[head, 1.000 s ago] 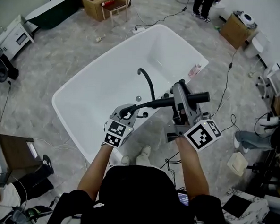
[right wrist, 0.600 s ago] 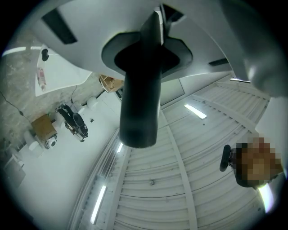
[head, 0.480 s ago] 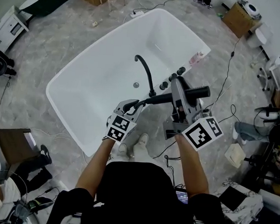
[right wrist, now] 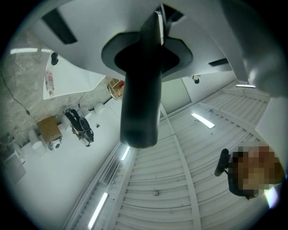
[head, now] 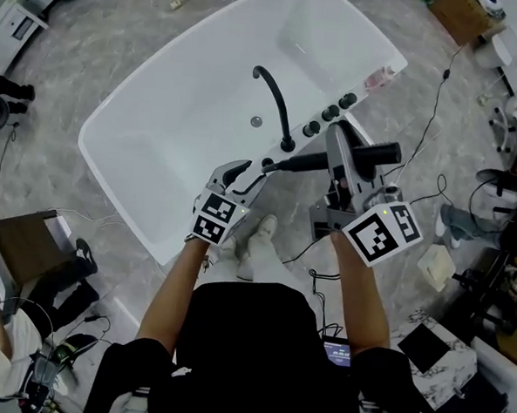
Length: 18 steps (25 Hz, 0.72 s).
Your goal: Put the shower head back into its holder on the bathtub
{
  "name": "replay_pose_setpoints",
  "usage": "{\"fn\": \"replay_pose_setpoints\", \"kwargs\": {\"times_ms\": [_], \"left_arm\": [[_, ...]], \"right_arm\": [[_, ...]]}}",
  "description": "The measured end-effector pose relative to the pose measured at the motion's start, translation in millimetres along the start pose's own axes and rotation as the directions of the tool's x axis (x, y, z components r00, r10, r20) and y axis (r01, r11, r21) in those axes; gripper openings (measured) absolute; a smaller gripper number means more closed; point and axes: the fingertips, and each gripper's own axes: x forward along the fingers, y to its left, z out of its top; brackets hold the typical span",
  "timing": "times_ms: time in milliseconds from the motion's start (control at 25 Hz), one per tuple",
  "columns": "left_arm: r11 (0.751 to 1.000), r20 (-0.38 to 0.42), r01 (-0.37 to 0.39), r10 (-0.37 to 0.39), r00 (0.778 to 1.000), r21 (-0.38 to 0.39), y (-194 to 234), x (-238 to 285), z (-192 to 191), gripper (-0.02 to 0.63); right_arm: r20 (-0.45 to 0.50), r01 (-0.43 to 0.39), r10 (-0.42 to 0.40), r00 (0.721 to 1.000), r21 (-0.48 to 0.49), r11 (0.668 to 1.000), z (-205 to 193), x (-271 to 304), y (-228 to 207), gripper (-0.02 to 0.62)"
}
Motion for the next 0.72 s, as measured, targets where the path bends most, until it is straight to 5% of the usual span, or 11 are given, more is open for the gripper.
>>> {"fn": "replay_pose_setpoints", "kwargs": {"times_ms": [120,320,720], "left_arm": [[1.000,-0.025,-0.008,0.008,1.000,-0.016,9.6,5.2,-11.6,0.160],[0.997,-0.023,-0.053,0.052,0.998,-0.057,32.3,6.7,-21.8,0.059],[0.983,-0.003,-0.143,0.144,0.990,-0.115,69.6,11.8,-44.9,0.014]], "right_arm": [[-0.031,0.023,-0.024,0.999,-0.016,1.000,-15.0,7.9,-14.7,0.075],[-0.094,0.027,-0.034,0.995,-0.067,0.997,-45.9,22.7,-29.0,0.075],[-0.227,-0.007,-0.069,0.971,-0.319,0.948,-124.3,62.3,-52.0,0.075]]}}
